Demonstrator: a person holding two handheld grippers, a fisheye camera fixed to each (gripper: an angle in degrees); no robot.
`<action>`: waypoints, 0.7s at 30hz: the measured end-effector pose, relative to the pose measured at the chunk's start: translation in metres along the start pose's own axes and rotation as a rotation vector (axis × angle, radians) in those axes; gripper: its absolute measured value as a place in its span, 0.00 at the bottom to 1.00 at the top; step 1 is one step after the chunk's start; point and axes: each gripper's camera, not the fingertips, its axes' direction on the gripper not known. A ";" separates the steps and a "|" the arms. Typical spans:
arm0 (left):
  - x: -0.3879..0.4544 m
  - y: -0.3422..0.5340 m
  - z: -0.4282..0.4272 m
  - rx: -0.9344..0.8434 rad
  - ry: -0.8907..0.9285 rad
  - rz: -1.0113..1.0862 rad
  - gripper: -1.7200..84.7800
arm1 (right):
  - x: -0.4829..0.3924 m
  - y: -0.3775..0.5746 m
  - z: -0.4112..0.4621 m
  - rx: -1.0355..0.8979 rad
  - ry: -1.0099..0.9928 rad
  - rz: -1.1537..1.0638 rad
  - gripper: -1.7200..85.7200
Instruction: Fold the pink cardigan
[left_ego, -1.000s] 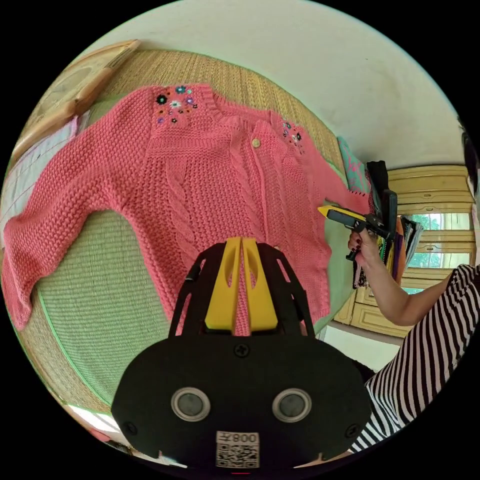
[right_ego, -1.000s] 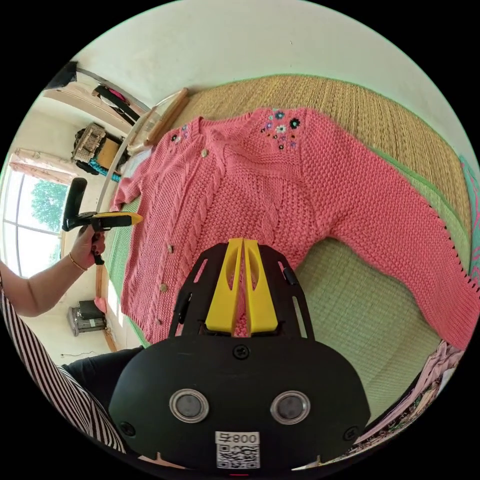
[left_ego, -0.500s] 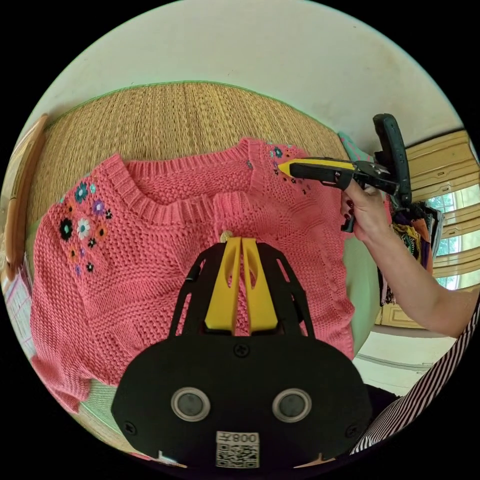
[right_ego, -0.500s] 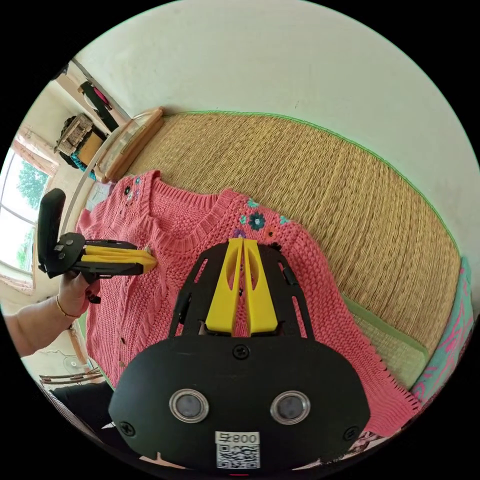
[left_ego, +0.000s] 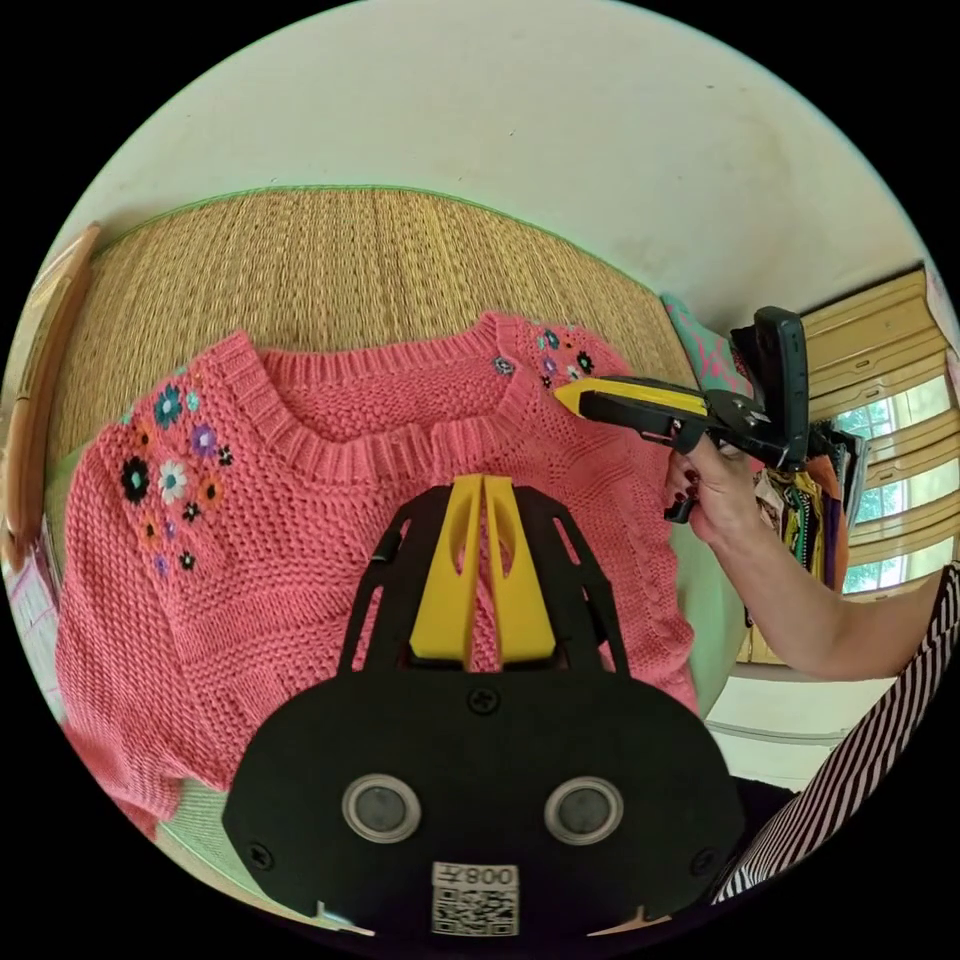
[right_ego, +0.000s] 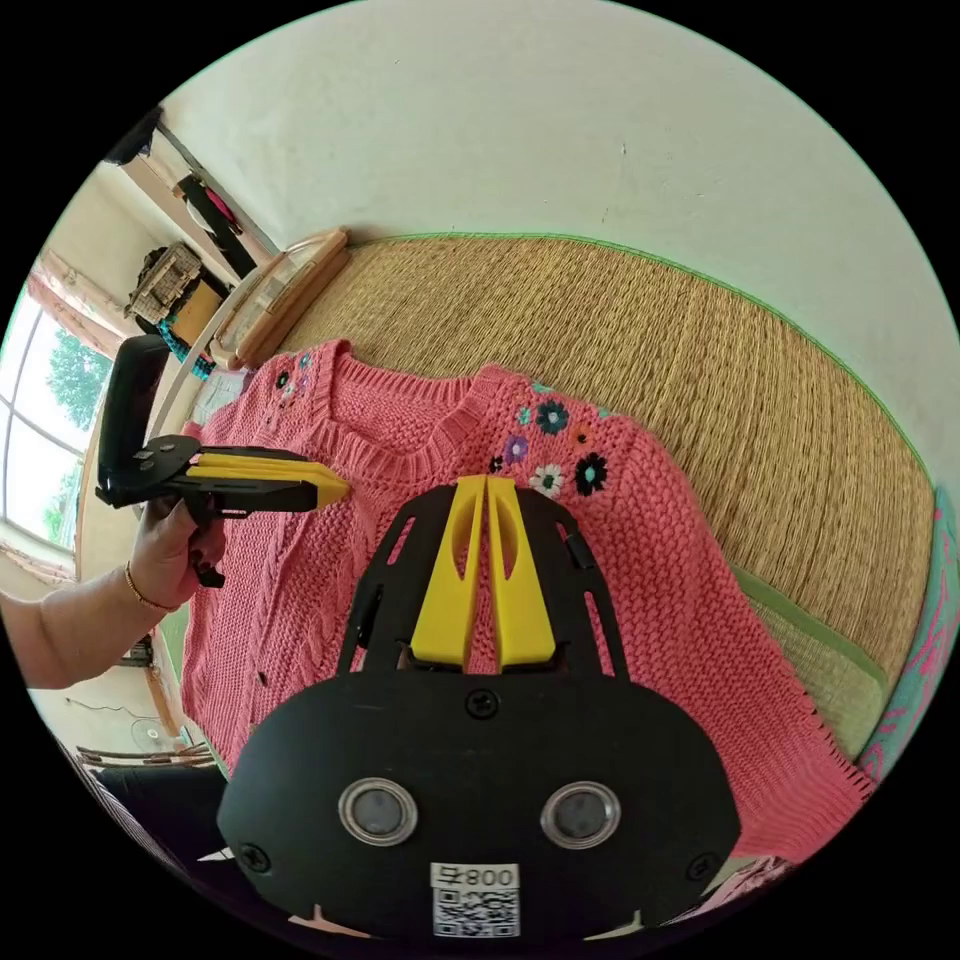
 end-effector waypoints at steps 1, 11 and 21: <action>0.004 -0.001 0.000 -0.006 -0.014 0.019 0.02 | 0.010 0.012 -0.015 0.048 -0.018 0.037 0.02; 0.047 -0.009 0.026 -0.066 0.408 0.106 0.05 | 0.144 0.214 -0.153 0.153 0.272 0.580 0.06; 0.147 -0.068 0.082 -0.182 0.579 0.332 0.06 | 0.222 0.313 -0.244 0.232 0.550 0.877 0.13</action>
